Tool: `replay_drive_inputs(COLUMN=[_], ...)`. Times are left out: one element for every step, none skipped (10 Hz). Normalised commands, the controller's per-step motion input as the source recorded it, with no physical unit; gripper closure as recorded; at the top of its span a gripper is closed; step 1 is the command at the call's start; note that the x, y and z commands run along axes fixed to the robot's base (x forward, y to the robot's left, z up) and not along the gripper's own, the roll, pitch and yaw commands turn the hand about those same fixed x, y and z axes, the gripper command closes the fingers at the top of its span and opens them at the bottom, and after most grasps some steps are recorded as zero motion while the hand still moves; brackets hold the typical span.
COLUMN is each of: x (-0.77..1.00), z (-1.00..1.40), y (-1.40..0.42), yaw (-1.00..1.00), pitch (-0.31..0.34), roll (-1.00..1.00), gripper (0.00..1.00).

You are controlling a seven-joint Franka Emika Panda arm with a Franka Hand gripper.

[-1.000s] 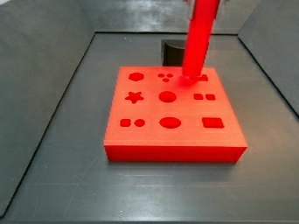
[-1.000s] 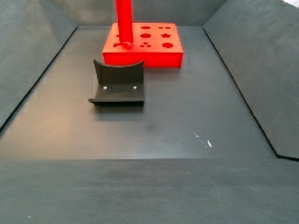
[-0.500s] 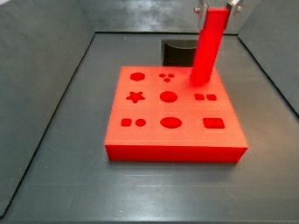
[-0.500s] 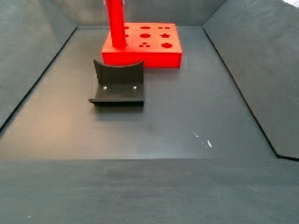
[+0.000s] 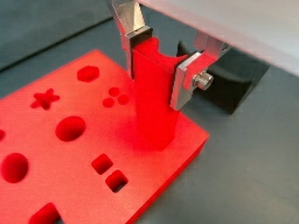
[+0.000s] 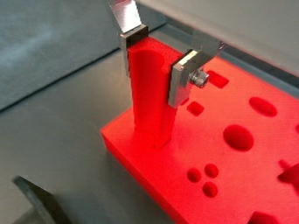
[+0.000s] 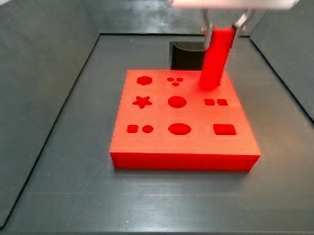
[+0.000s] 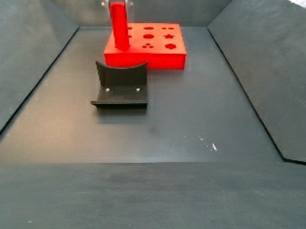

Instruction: Insert the arch object.

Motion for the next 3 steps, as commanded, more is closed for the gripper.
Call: replay_drive_inputs(x=[-0.04,0.0,0.0], z=[-0.85,-0.08,0.0], y=[0.0,0.05,0.0], yaw=[-0.09,0.0,0.0], pitch=[-0.191,-0.02,0.0], roll=[0.05,-0.02,0.0], gripper=[1.0,1.0,1.0])
